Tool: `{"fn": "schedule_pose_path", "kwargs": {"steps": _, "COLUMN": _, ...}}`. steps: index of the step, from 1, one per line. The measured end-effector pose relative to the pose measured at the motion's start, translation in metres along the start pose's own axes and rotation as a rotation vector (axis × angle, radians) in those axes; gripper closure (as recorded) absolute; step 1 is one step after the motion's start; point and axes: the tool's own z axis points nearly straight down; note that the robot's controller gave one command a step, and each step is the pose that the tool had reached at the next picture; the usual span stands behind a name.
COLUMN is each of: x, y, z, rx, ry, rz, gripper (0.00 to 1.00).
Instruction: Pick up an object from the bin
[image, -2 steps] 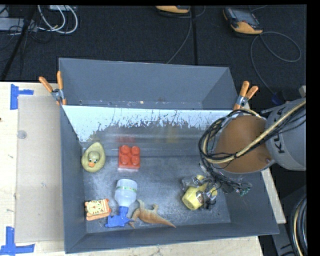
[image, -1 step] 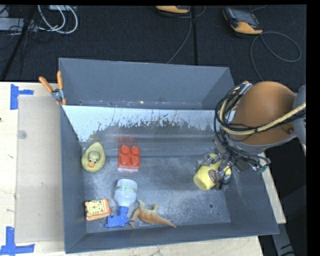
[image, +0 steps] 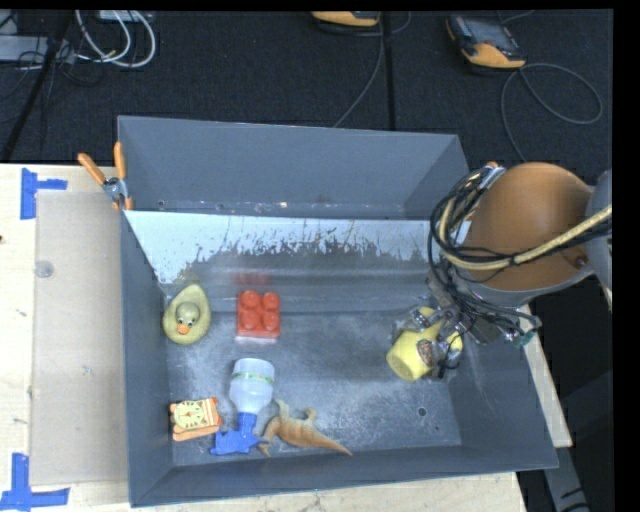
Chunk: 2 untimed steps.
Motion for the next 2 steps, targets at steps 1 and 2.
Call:
{"fn": "schedule_pose_path", "kwargs": {"steps": 1, "x": -0.002, "y": -0.005, "z": -0.045, "rx": -0.005, "ry": 0.005, "rz": 0.023, "gripper": 1.00}}
{"fn": "schedule_pose_path", "kwargs": {"steps": 2, "x": -0.003, "y": 0.003, "z": -0.106, "rx": -0.003, "ry": 0.002, "rz": 0.024, "gripper": 1.00}}
